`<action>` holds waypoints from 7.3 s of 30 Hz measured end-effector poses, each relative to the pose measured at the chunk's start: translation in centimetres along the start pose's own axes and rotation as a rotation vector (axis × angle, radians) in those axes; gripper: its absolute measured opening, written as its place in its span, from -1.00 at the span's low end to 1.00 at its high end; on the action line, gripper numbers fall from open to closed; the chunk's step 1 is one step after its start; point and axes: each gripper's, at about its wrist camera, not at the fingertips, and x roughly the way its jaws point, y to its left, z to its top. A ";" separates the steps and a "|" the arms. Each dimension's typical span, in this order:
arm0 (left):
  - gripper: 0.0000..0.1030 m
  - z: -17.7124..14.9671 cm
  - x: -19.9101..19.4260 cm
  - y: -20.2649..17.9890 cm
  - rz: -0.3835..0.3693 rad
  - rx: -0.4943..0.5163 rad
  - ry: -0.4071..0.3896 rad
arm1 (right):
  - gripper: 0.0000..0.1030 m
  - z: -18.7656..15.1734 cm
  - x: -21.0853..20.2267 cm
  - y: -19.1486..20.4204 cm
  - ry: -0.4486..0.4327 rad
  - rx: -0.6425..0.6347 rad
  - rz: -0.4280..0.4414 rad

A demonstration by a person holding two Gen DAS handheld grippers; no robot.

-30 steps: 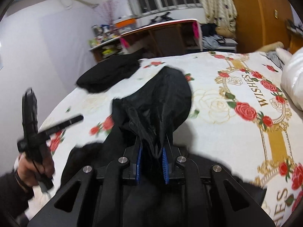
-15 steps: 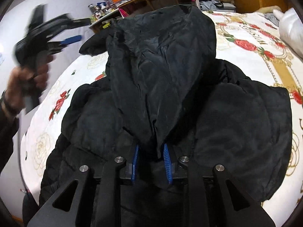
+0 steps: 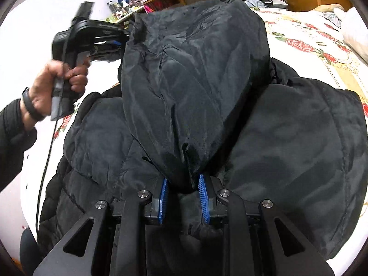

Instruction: Fold large clothes

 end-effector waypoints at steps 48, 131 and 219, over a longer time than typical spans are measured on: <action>0.27 -3.4 -8.7 1.0 -0.055 0.080 -0.024 | -0.77 19.9 6.1 -14.6 0.170 0.418 0.154; -0.85 -17.7 -16.5 3.4 -0.139 -0.324 -0.069 | -0.95 -0.7 -9.2 -1.8 -0.149 0.461 0.256; -0.42 -30.7 -21.7 -1.7 0.175 0.085 0.092 | -0.51 -13.8 -12.3 10.1 0.009 0.011 -0.201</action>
